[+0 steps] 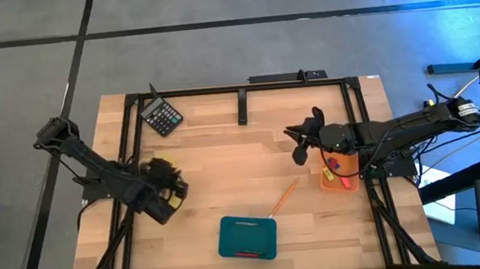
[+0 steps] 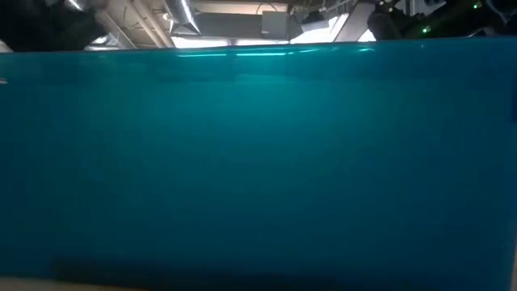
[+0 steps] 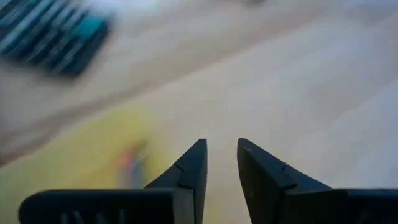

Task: Sort crayons/erasers/pens/pencils in bins
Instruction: Put the yellow pencil into the yellow bin

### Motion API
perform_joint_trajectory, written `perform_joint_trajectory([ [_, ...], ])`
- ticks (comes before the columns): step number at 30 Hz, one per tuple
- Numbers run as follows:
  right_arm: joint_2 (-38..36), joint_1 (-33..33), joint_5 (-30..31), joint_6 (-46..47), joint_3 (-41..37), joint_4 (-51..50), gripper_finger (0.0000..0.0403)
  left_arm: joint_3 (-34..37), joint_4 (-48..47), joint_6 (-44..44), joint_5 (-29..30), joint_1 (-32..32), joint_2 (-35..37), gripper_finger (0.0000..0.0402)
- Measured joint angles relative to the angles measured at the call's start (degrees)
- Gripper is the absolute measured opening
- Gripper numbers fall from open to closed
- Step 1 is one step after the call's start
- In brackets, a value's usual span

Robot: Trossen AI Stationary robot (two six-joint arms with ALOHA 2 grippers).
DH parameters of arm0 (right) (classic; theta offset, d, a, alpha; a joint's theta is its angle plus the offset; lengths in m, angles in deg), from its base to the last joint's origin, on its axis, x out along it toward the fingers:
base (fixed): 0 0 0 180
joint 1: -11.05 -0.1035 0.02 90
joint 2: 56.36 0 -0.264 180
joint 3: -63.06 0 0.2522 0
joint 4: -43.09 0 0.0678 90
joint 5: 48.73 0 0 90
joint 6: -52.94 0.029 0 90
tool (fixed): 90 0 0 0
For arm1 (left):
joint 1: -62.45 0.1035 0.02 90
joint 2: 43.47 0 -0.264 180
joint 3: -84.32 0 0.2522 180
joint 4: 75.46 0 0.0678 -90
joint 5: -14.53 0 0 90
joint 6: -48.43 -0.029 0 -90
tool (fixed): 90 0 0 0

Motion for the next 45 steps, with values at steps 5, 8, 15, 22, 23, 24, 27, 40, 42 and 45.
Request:
perform_joint_trajectory([
  [5,0.0,-0.3,-3.3,-0.7,0.0,2.0,0.0060,0.0,24.5,-23.7,10.1,6.4,-0.3,0.0078],
  [8,-1.1,-1.1,-3.7,-3.7,0.0,6.6,0.0060,0.0,46.2,-44.7,9.1,11.9,-3.4,0.0077],
  [15,-6.5,-3.8,-0.5,-9.5,0.0,8.8,0.0060,-1.1,89.7,-69.3,-11.0,21.5,-18.4,0.0076],
  [22,-9.9,-6.3,7.2,-11.1,0.0,8.2,0.0060,-19.0,92.0,-76.1,-23.9,25.1,-37.7,0.0076],
  [23,-10.0,-6.4,7.4,-11.1,0.0,7.5,0.0060,-22.5,90.2,-76.4,-25.4,25.6,-40.2,0.0076],
  [24,-10.0,-6.4,7.4,-11.1,0.0,6.9,0.0060,-25.8,88.3,-76.5,-26.5,26.0,-42.5,0.0076],
  [27,-10.0,-6.5,7.4,-11.3,0.0,3.1,0.0060,-35.5,81.0,-77.4,-30.8,26.8,-49.0,0.0079],
  [40,-10.0,-6.5,12.0,-10.7,0.0,-1.7,0.0060,-52.9,64.1,-79.5,-31.1,25.5,-64.8,0.0146],
  [42,-10.0,-6.5,12.0,-10.7,0.0,-1.9,0.0060,-52.9,63.0,-79.5,-30.8,25.0,-65.0,0.0145],
  [45,-10.0,-6.5,12.0,-10.7,0.0,-2.6,0.0060,-53.0,61.4,-79.5,-28.1,24.2,-64.9,0.0145],
])
